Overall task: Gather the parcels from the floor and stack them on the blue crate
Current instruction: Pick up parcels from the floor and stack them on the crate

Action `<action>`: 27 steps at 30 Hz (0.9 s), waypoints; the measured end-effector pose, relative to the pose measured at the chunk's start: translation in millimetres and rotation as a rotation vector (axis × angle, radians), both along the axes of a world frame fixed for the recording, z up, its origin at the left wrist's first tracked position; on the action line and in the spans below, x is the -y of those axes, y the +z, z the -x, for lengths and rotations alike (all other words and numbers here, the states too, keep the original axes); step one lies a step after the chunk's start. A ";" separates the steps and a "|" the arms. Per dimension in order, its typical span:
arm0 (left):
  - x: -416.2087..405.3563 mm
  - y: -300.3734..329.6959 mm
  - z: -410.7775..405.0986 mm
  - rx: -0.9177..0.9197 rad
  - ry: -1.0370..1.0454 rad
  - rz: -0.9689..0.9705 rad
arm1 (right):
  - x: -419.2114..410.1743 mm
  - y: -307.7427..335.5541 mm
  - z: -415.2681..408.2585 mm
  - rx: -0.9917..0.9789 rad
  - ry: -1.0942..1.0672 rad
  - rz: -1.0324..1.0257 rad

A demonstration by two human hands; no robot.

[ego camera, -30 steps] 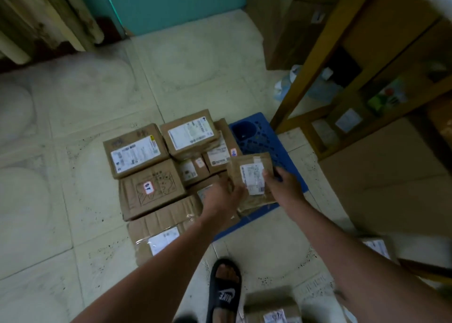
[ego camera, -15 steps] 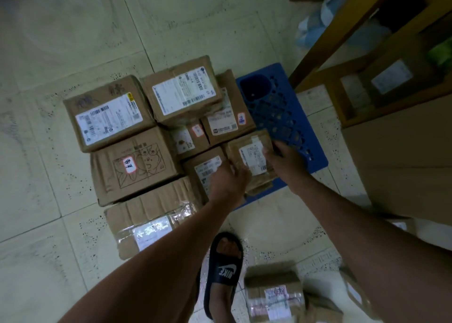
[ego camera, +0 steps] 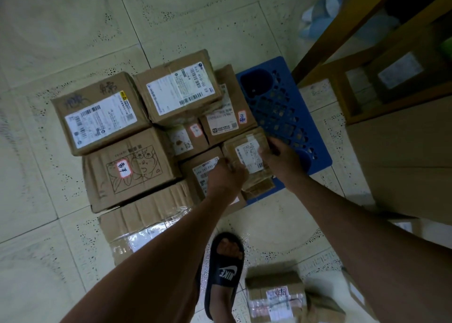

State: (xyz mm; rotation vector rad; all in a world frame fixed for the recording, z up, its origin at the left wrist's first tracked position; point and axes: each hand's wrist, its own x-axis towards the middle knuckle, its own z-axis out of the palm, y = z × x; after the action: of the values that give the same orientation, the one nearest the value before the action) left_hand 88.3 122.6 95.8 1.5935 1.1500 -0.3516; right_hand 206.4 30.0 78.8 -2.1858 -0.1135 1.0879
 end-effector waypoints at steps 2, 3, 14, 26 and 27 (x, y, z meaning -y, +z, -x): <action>-1.6 -1.1 0.3 -0.010 0.005 0.018 | -1.6 -1.9 2.5 0.025 -0.042 0.016; -2.3 0.0 0.5 -0.018 0.002 0.019 | -2.3 -3.5 4.6 0.039 -0.061 0.026; 9.5 52.5 14.5 -0.124 -0.088 -0.139 | 42.2 36.7 38.9 0.099 -0.287 0.078; 91.2 90.0 90.7 -0.039 -0.433 -0.099 | 226.8 99.5 170.6 0.098 -0.727 0.251; 104.0 85.7 101.7 -0.062 -0.438 -0.043 | 242.3 97.6 187.8 0.080 -0.755 0.270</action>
State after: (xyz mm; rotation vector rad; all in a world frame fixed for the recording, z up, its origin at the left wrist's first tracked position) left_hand -13.4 18.6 181.5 1.8813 0.8492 -0.6680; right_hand 18.6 -212.4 176.4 -2.1964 0.8012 0.6007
